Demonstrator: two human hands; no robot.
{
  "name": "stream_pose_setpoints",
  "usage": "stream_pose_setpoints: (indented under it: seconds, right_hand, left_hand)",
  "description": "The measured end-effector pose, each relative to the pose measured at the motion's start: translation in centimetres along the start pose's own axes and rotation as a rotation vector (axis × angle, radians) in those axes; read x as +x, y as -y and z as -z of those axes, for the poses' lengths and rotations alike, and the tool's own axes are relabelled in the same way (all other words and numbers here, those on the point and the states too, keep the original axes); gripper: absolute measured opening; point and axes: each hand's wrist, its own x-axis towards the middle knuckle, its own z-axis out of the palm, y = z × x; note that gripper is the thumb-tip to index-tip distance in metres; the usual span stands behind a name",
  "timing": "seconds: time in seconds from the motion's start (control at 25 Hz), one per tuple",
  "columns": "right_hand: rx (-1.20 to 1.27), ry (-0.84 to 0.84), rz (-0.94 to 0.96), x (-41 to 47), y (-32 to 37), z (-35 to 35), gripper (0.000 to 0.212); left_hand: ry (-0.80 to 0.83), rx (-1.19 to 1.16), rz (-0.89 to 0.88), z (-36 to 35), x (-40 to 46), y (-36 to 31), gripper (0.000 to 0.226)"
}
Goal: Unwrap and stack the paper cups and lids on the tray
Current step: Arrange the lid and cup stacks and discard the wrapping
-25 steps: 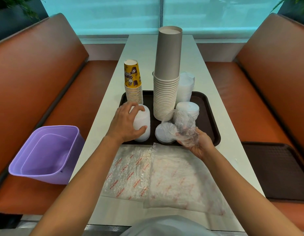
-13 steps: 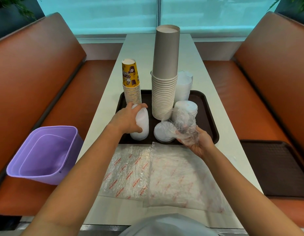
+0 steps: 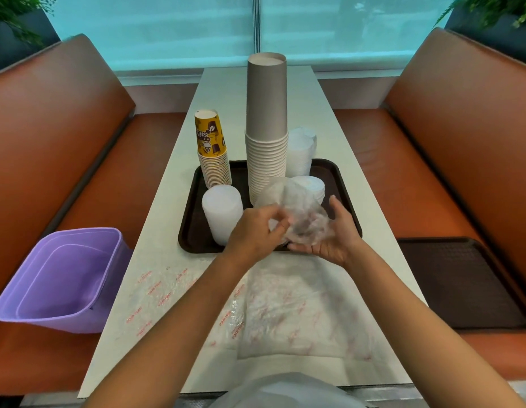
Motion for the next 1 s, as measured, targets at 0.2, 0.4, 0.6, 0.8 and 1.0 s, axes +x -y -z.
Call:
stream_pose_setpoints:
  seconds: [0.2,0.4,0.6,0.8,1.0]
  right_hand:
    - [-0.300,0.031,0.265,-1.3,-0.1,2.3,0.072]
    - [-0.446,-0.176,0.521,-2.2,-0.1,2.3,0.012]
    - [-0.247,-0.602,0.698,-3.5,1.6,3.1,0.025]
    - [-0.574,-0.353,0.758,-4.3,1.2,2.7,0.023]
    - [-0.639,-0.091,0.710,-5.4,0.3,0.5,0.007]
  left_hand:
    - [-0.138,-0.329,0.248,-0.7,0.3,-0.6,0.015]
    - [-0.031,-0.433,0.253,-1.4,-0.5,-1.8,0.018]
    - [-0.158,-0.327,0.437,-0.3,-1.4,-0.3,0.026]
    - [-0.415,0.133,-0.080,0.0,-1.6,-2.7,0.044]
    - [0.013,-0.133,0.054,-2.5,-0.6,-3.3,0.025]
